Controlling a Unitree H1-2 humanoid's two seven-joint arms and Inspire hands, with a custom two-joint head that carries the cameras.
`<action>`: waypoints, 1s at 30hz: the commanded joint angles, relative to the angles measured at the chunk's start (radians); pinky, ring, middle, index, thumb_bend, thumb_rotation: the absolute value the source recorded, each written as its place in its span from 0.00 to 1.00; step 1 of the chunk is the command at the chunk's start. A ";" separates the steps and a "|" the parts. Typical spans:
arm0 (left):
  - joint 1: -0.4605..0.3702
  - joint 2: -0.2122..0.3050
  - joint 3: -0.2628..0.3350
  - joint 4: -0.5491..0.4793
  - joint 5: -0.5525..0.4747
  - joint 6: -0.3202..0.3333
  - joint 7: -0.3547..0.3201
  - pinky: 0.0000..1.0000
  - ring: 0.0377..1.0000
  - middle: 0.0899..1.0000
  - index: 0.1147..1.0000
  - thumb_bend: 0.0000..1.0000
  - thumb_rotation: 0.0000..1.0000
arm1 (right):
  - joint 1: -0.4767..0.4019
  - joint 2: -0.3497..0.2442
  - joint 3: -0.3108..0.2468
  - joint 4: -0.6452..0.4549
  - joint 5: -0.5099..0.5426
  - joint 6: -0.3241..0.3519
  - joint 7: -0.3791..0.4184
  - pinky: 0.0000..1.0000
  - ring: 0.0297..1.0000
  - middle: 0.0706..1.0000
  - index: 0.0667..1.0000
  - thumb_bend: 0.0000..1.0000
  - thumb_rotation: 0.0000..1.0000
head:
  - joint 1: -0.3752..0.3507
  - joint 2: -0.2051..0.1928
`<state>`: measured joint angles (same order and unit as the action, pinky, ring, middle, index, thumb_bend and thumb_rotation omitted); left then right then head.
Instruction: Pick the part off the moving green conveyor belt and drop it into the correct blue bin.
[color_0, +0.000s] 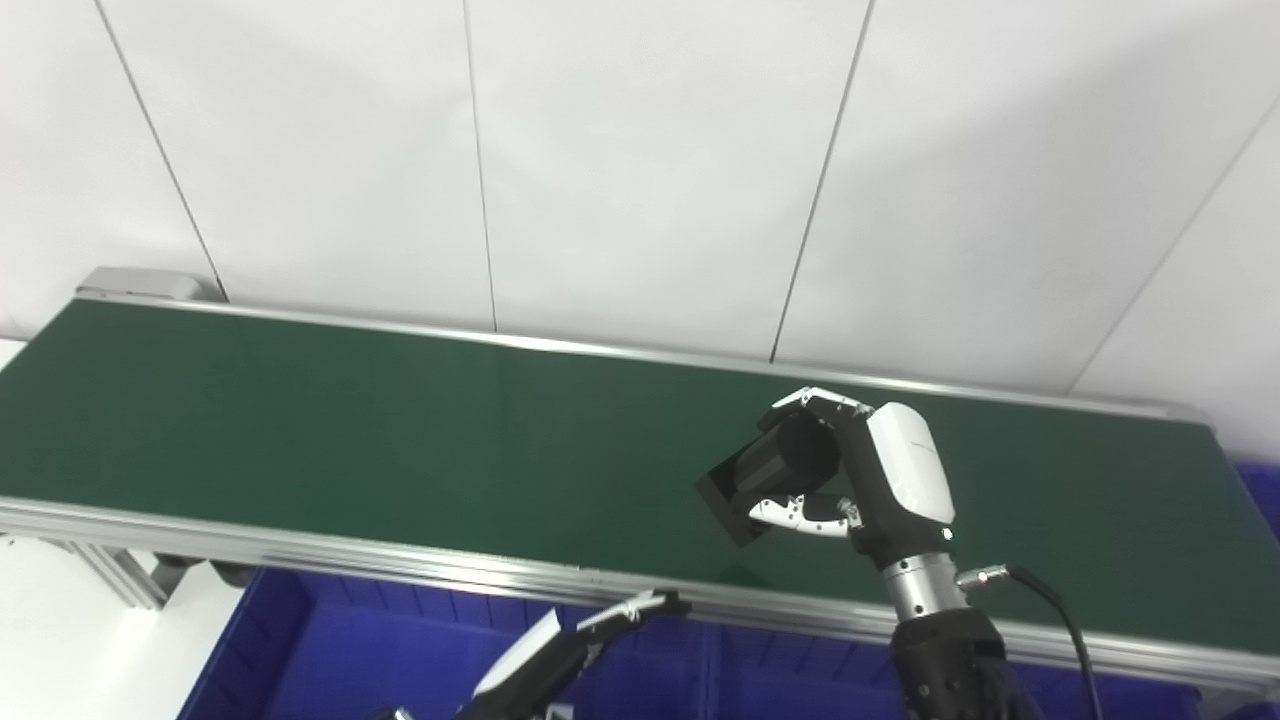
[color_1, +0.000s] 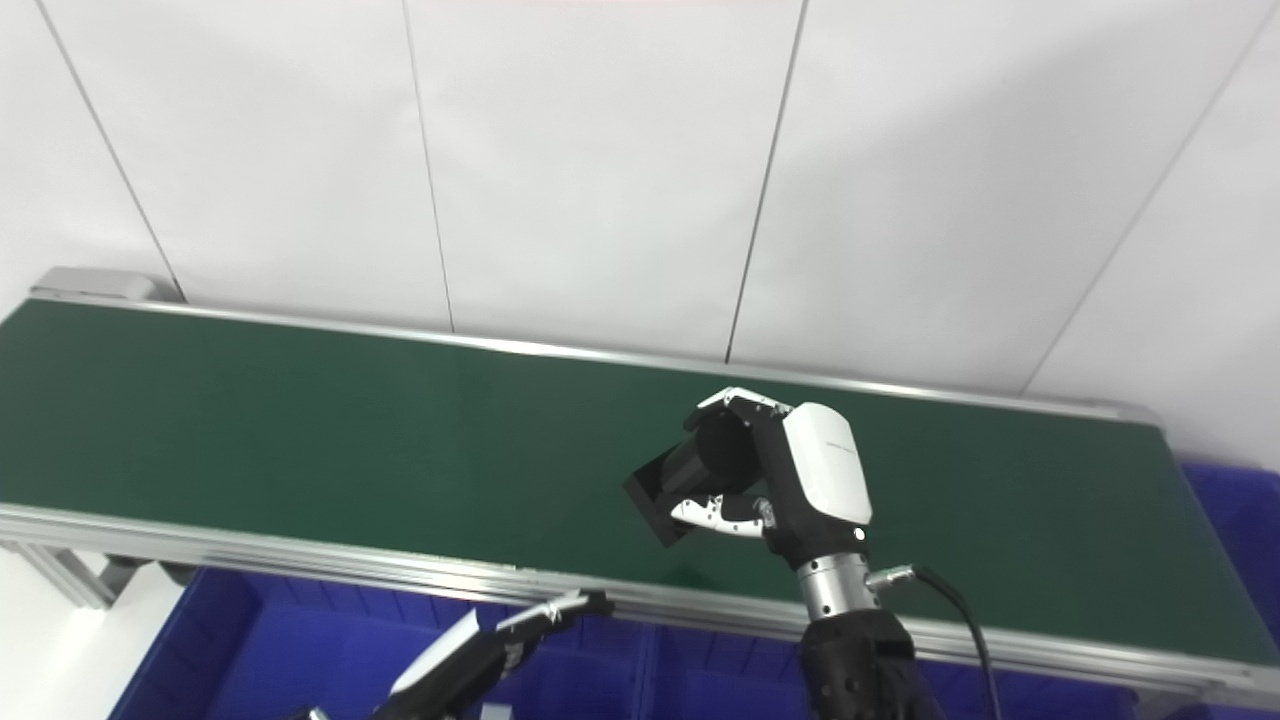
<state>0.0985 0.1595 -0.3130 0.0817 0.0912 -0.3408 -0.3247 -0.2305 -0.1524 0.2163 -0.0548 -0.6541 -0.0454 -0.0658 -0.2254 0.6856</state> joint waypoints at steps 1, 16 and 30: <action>-0.020 0.011 0.008 -0.031 -0.005 -0.027 0.000 0.94 0.96 0.96 0.87 0.90 0.23 | -0.005 -0.005 -0.017 -0.056 0.015 0.010 0.004 0.30 0.35 0.43 0.50 0.51 0.00 | -0.005 0.011; -0.037 0.018 0.030 -0.071 -0.015 0.010 -0.006 0.94 0.95 0.94 0.86 0.92 0.22 | 0.109 -0.025 -0.053 -0.168 0.021 0.042 0.065 0.33 0.36 0.44 0.49 0.51 0.00 | -0.077 0.093; -0.040 0.024 0.034 -0.114 -0.027 0.048 -0.013 0.93 0.94 0.93 0.85 0.92 0.22 | 0.207 -0.043 -0.081 -0.205 0.023 0.058 0.090 0.30 0.35 0.44 0.49 0.51 0.00 | -0.108 0.138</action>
<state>0.0784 0.1773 -0.2862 0.0088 0.0773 -0.2828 -0.3343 -0.0198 -0.1889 0.1460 -0.2170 -0.6428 0.0048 0.0265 -0.3344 0.8222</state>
